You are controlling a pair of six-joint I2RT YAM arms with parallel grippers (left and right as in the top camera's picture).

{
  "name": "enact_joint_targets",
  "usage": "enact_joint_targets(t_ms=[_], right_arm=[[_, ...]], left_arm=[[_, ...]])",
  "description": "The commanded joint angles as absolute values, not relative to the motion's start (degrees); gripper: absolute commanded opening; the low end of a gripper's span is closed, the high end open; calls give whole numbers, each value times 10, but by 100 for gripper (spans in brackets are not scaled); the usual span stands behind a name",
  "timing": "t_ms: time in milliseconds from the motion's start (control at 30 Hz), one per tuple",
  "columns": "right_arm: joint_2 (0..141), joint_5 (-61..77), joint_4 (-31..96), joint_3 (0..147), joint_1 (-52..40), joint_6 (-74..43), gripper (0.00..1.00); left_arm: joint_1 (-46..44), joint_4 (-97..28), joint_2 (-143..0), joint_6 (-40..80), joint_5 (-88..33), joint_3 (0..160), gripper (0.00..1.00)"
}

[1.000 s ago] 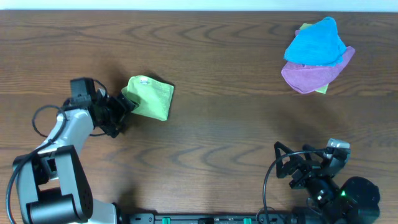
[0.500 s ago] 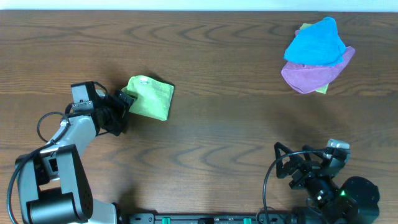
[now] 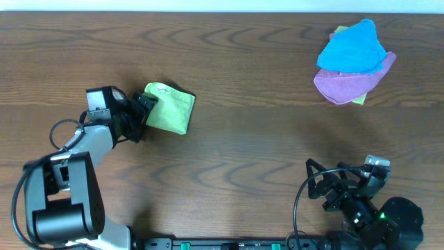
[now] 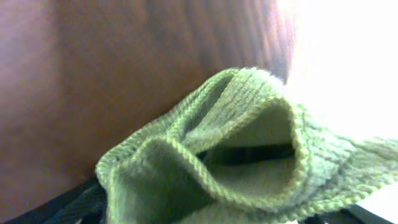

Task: Fold the cloth
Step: 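Carry the folded green towel to the table's top left with the left gripper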

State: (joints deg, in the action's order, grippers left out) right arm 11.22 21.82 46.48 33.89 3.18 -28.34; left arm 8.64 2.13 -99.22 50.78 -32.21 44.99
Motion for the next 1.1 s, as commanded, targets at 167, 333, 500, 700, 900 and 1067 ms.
enact_joint_targets(t_ms=[167,333,500,700,900,1067], right_arm=[[109,212,466,336,37,-293,99],[109,212,466,336,37,-293,99],[109,212,466,336,37,-293,99],[109,212,466,336,37,-293,99],[109,212,466,336,37,-293,99],[109,212,466,336,37,-293,99]], left_arm=[[72,61,-1102,514,-301,434,69],[70,125,-1144,510,-340,434,21],[72,169,-1136,510,-378,440,6],[90,175,-1074,511,-398,518,6],[113,24,-1091,504,-361,716,5],[125,-66,-1162,463,-341,871,5]])
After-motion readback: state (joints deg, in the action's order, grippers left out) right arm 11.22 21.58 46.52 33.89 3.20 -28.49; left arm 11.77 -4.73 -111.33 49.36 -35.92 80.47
